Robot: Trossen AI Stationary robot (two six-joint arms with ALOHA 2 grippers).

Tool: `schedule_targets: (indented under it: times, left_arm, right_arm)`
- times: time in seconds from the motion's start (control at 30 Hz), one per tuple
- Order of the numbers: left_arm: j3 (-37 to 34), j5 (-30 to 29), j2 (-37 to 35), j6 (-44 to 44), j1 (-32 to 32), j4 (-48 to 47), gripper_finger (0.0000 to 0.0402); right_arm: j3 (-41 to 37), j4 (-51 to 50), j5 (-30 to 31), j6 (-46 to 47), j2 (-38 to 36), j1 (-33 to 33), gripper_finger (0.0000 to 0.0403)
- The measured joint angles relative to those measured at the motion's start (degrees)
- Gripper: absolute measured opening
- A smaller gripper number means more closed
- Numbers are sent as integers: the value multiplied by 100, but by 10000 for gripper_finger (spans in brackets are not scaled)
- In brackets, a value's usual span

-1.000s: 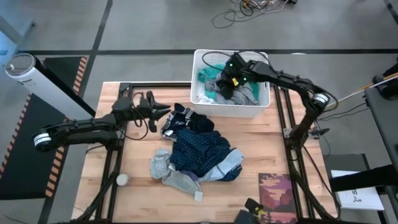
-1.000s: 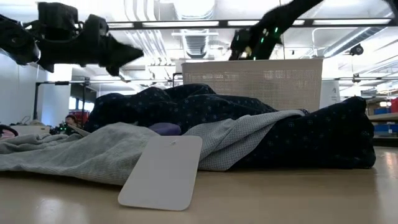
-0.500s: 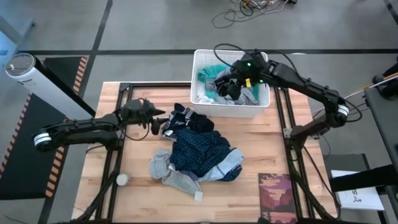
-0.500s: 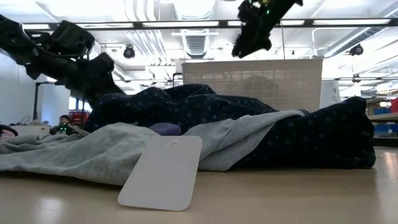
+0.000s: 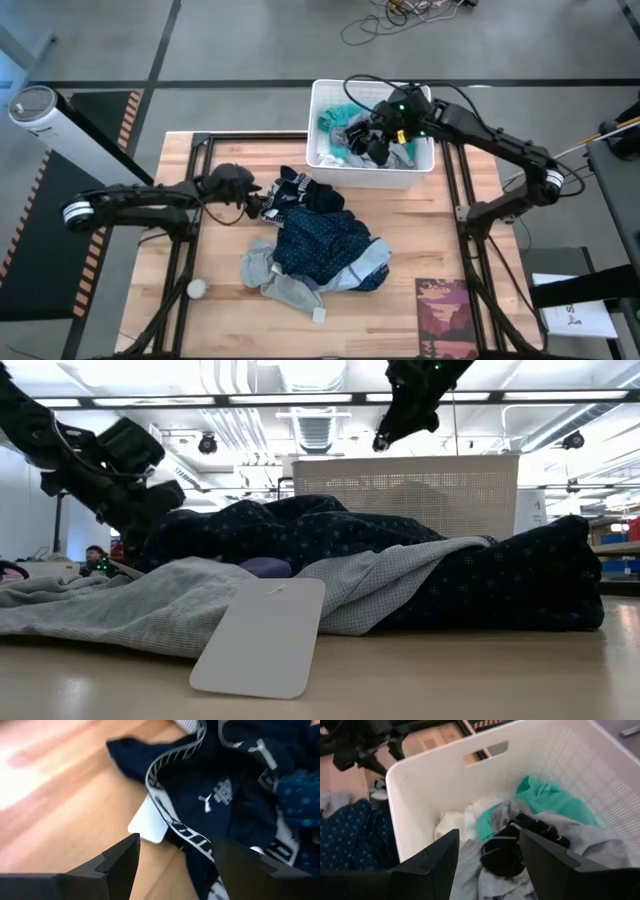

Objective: Sort clothes
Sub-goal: Put the blue boxer into the white laundry bin

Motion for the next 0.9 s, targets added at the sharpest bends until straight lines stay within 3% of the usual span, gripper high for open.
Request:
schedule_targets:
  times: [0.2, 0.37, 0.57, 0.77, 0.83, 0.9]
  left_arm:
    - [0, 77, 727, -263, 0, 492, 219]
    - [0, 501, 1263, -553, -2, 1276, 184]
    - [0, 511, 1863, -518, -11, 1618, 144]
    - [17, 399, 2286, -504, -10, 2066, 65]
    - [4, 405, 2277, -514, -9, 2203, 23]
    - [-9, 412, 2129, -567, -15, 2343, 10]
  right_arm:
    - [2, -200, -4, -58, 70, 2, 195]
    - [2, -258, -6, -163, 87, 0, 195]
    - [2, -249, -6, -223, 87, 2, 195]
    - [2, -244, -6, -216, 87, 30, 195]
    - [2, -244, -6, -182, 87, 55, 194]
    - [2, -244, -6, -148, 87, 92, 194]
